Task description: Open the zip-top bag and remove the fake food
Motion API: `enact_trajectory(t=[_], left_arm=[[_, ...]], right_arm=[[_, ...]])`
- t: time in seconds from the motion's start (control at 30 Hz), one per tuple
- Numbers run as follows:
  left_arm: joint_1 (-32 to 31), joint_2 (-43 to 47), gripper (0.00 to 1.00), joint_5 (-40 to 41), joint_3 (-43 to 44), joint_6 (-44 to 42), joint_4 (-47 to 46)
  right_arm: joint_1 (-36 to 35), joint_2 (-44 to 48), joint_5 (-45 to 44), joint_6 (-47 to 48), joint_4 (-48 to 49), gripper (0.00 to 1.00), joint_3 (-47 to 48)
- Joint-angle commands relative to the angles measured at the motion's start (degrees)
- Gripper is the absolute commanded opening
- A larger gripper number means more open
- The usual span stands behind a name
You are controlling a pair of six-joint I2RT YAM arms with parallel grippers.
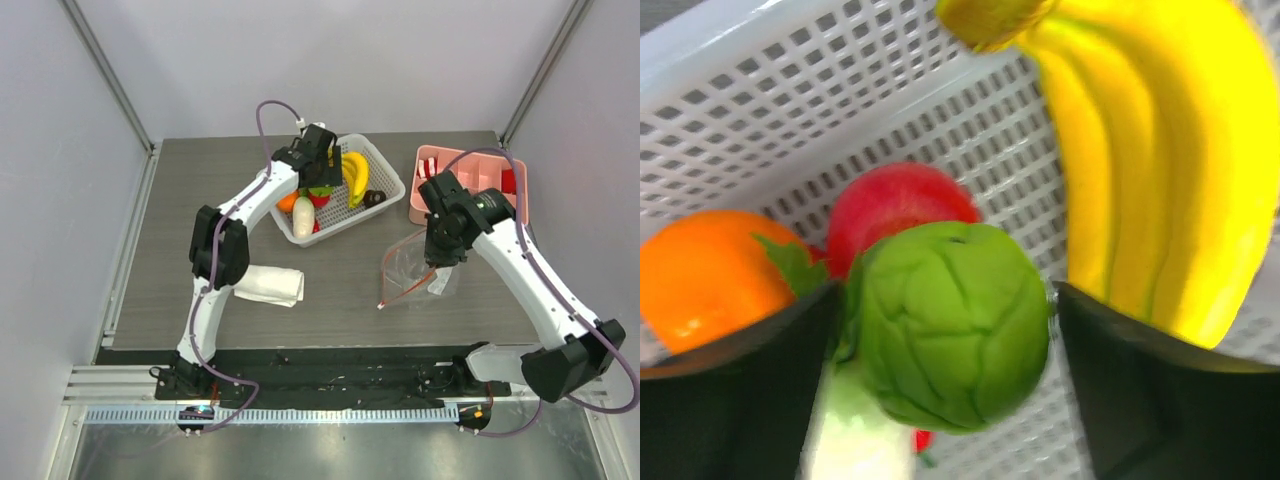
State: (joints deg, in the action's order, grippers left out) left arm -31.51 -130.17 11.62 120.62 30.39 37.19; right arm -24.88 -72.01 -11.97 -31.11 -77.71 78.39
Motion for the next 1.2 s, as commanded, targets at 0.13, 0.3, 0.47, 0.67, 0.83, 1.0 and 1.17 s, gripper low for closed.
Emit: enact_trajectory(t=[0.13,0.3,0.47,0.67,0.83,1.0,1.17], left_arm=[[0.0,11.9,1.00,4.8,-0.3,-3.6,5.3],[0.0,19.1,1.00,-0.2,0.2,-2.8,10.8],[-0.8,31.8,1.00,-6.7,-16.4,3.3,8.3],[-3.6,48.9,1.00,-7.9,-31.6,4.9,1.3],[-6.4,59.1,1.00,-9.0,-45.6,6.2,-6.7],[-10.7,68.6,1.00,-5.8,-57.7,6.9,-18.1],[-10.8,73.4,1.00,-6.0,-61.5,8.1,-20.8]], right_arm=[[0.2,-8.5,9.4,4.2,8.6,0.26,5.6],[0.2,-13.9,16.1,4.2,12.3,0.57,10.5],[0.2,-14.5,17.8,3.8,14.0,0.82,12.7],[0.2,-8.3,18.2,3.8,21.2,1.00,9.8],[0.2,-0.3,12.2,2.9,27.0,1.00,2.8],[0.2,8.9,7.0,4.4,34.0,1.00,-8.1],[0.2,13.8,4.9,5.2,34.6,1.00,-10.9]])
